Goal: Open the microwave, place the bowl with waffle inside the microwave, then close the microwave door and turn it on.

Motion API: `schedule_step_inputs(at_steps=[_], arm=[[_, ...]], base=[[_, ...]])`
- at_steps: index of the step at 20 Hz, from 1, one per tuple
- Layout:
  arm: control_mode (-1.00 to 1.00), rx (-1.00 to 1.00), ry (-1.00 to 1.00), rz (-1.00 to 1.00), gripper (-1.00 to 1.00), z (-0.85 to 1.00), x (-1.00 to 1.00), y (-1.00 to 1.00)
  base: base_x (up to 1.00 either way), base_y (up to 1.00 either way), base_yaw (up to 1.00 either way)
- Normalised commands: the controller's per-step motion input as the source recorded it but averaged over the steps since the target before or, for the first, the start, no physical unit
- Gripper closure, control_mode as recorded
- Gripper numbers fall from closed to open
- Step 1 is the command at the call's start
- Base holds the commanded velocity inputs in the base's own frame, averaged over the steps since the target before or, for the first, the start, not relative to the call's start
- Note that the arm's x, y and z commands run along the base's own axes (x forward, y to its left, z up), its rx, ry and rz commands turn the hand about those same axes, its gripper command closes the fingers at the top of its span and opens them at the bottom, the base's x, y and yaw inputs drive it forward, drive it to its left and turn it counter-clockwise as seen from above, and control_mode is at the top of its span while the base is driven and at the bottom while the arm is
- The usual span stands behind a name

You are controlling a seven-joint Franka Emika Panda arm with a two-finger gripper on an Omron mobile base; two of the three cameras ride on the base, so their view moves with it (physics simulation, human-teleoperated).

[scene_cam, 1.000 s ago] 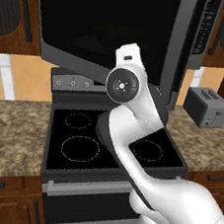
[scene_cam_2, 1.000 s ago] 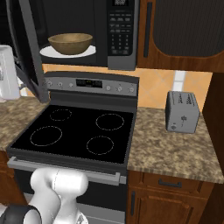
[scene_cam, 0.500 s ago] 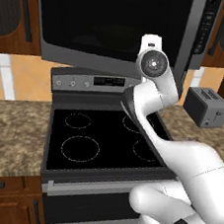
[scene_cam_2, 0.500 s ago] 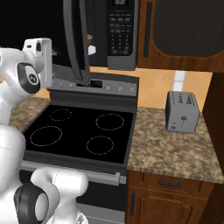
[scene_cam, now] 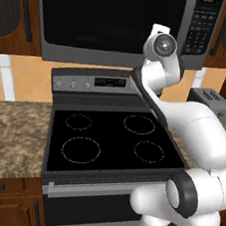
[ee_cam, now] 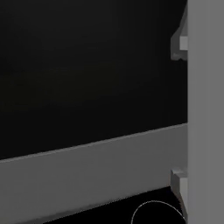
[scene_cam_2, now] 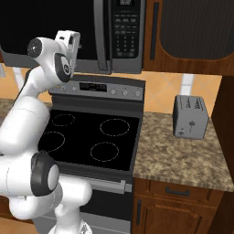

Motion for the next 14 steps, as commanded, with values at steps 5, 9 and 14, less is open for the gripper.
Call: schedule_step_inputs(at_steps=[5, 9, 14], arm=[[-1.0, 0.14, 0.0, 0.0, -1.0, -0.1, 0.64, -0.24], [-1.0, 0.1, 0.03, 0.0, -1.0, -0.44, 0.77, -0.04], [-1.0, 0.13, -0.05, 0.01, -1.0, -0.38, -0.46, -0.26]], base=[[0.0, 0.0, 0.0], [0.0, 0.0, 0.0], [0.0, 0.0, 0.0]])
